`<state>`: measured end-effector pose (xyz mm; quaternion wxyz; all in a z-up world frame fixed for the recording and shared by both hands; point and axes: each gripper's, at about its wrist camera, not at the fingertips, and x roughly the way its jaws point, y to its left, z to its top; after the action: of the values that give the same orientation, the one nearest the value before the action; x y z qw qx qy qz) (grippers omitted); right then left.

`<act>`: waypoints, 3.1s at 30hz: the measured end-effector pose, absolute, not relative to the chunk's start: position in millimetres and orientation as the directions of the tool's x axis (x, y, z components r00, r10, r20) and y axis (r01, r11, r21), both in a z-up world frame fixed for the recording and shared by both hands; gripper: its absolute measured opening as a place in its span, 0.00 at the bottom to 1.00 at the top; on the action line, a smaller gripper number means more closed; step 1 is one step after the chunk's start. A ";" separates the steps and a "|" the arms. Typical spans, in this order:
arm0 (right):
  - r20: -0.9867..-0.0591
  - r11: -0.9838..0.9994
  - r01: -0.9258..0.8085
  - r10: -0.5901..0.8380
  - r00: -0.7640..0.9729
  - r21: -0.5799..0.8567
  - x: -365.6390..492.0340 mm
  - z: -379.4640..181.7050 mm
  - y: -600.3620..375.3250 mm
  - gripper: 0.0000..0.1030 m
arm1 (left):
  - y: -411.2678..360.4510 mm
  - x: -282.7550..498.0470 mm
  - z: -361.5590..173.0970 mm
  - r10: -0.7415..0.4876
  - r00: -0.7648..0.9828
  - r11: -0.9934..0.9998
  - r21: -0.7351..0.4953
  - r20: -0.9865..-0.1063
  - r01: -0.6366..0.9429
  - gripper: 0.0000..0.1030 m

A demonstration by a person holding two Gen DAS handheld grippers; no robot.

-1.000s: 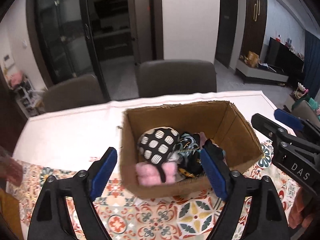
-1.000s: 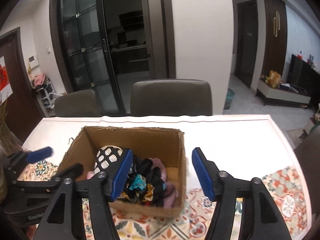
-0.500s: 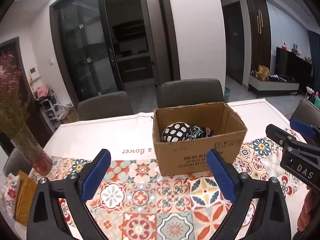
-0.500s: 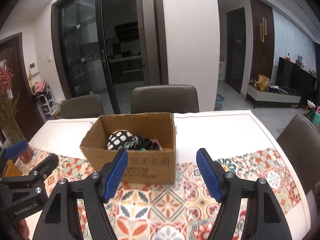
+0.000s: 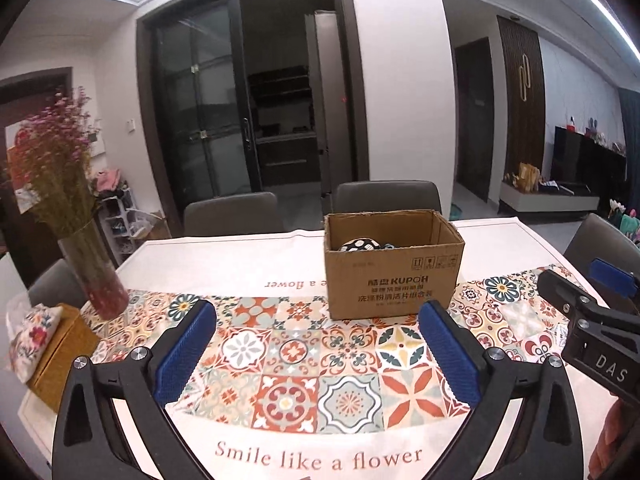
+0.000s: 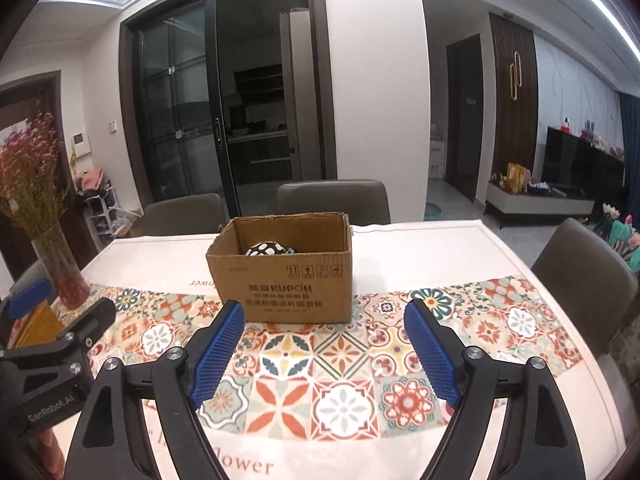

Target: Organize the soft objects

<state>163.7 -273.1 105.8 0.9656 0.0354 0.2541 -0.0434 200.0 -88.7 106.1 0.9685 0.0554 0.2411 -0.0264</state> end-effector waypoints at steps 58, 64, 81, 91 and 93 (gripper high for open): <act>-0.434 0.997 0.067 -0.042 0.900 0.042 41.3 62.7 -250.6 0.81 | -57.0 74.6 53.2 -0.024 0.912 0.997 0.061 -0.409 0.054 1.00; -0.433 0.997 0.070 -0.045 0.900 0.042 41.1 62.1 -250.9 0.81 | -57.2 73.2 53.4 -0.027 0.912 0.997 0.061 -0.410 0.057 1.00; -0.431 0.996 0.071 -0.044 0.901 0.047 40.5 62.1 -252.1 0.81 | -58.0 72.4 54.4 -0.031 0.911 0.996 0.064 -0.411 0.063 1.00; -0.430 0.996 0.073 -0.045 0.902 0.047 39.4 61.8 -252.5 0.81 | -58.0 72.8 54.4 -0.031 0.911 0.996 0.063 -0.410 0.063 1.00; -0.430 0.996 0.072 -0.045 0.901 0.047 39.4 61.9 -252.5 0.81 | -57.9 72.8 54.3 -0.033 0.911 0.996 0.063 -0.411 0.064 1.00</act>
<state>39.4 -252.5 61.9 0.9746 0.0309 0.2199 -0.0302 72.8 -57.9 54.3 0.9768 0.0376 0.2095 -0.0247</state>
